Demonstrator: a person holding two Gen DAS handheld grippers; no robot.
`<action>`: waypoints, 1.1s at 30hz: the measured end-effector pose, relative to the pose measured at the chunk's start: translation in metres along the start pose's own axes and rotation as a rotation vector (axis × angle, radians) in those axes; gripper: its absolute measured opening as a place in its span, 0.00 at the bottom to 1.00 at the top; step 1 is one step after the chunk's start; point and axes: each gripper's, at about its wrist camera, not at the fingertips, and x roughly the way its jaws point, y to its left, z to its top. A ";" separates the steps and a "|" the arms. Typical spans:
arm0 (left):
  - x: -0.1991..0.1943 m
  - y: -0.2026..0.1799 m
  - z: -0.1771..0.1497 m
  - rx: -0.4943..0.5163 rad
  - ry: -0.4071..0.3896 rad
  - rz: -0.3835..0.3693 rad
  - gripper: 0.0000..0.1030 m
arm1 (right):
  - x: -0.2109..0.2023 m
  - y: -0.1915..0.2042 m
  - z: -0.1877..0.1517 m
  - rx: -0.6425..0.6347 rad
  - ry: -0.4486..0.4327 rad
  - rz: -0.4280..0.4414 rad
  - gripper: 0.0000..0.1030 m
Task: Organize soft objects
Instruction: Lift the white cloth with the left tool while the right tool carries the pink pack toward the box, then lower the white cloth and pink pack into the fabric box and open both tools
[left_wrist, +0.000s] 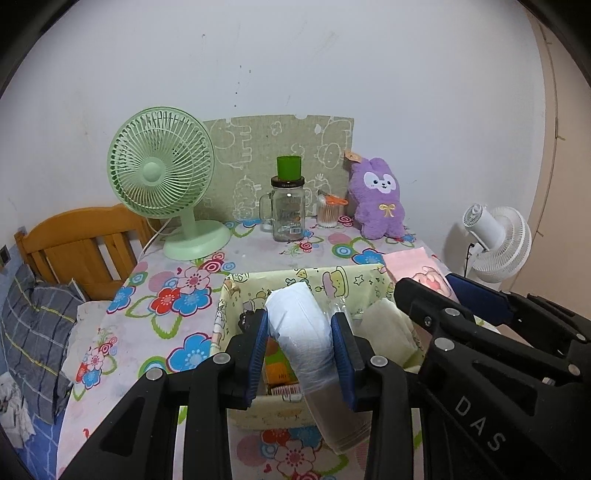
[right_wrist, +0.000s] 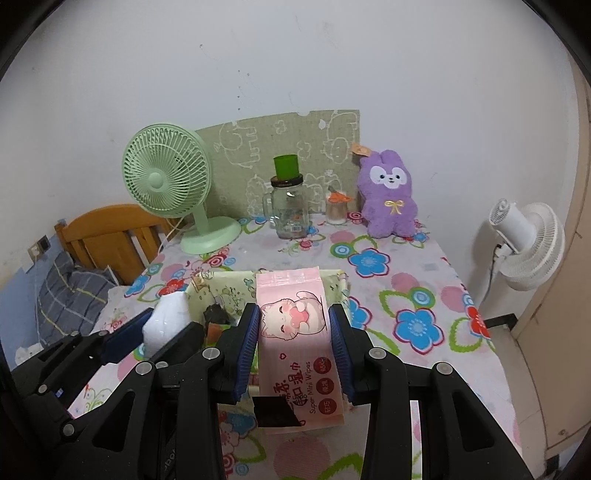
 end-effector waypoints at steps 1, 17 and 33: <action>0.003 0.000 0.000 0.000 0.003 0.002 0.34 | 0.005 0.000 0.001 -0.003 0.004 0.004 0.40; 0.056 0.018 0.008 0.044 0.072 0.041 0.37 | 0.065 0.012 0.010 -0.019 0.062 0.037 0.40; 0.079 0.026 -0.001 0.074 0.125 0.035 0.73 | 0.106 0.021 0.004 -0.030 0.119 0.080 0.40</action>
